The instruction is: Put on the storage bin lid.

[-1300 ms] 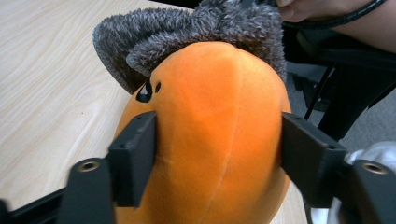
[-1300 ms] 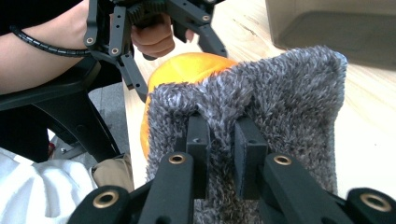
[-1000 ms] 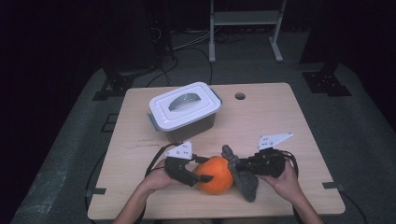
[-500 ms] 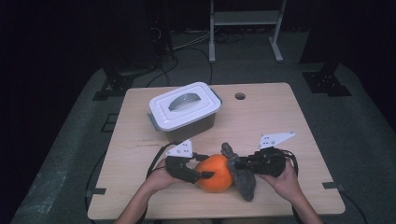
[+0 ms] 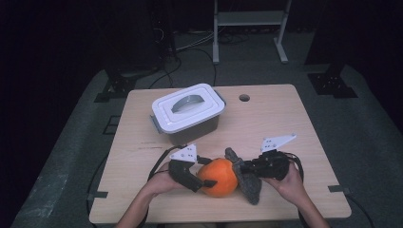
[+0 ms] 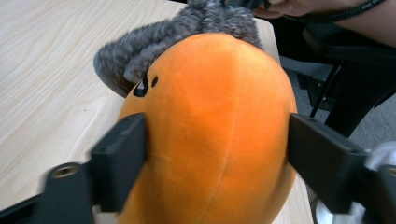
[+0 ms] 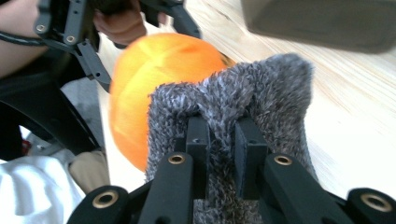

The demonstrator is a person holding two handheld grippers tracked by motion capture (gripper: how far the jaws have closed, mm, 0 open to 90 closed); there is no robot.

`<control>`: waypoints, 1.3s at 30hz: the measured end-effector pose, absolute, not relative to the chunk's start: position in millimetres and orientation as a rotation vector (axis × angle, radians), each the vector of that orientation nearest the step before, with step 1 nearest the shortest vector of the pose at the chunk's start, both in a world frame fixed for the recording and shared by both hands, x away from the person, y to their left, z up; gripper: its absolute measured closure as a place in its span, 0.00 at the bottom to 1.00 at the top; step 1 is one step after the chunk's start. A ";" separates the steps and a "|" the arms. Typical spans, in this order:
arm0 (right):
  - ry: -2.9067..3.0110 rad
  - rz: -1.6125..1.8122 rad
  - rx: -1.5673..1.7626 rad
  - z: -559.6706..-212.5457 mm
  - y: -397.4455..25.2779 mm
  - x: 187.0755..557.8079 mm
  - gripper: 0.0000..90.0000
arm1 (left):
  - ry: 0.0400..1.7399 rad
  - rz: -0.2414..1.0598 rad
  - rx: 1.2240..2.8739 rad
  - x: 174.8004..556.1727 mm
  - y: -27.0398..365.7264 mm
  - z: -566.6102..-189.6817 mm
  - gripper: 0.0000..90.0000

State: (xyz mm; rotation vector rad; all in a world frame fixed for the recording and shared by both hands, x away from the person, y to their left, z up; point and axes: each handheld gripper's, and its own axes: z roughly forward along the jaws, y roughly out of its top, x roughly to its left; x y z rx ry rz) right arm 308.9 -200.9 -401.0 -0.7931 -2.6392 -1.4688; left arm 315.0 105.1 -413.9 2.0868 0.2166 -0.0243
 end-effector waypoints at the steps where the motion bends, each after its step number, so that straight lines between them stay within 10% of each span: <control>1: -2.646 -1.478 -0.793 -398.4 -201.2 307.7 0.87 | 0.206 -0.015 2.087 314.6 104.9 -413.5 0.33; 11: -2.625 -1.569 -0.684 -384.5 -188.0 297.2 0.87 | 0.211 0.028 2.086 312.7 99.8 -413.0 0.42; 18: -2.577 -1.573 -0.695 -390.0 -191.4 301.5 0.87 | 0.189 -0.001 2.117 313.5 96.6 -419.0 0.13; 26: -2.573 -1.564 -0.738 -393.2 -200.7 306.2 0.87 | 0.196 0.023 2.094 312.7 102.6 -412.7 0.43; 39: -2.604 -1.591 -0.682 -382.9 -194.2 297.5 0.86 | 0.206 0.017 2.079 313.4 105.3 -408.6 0.46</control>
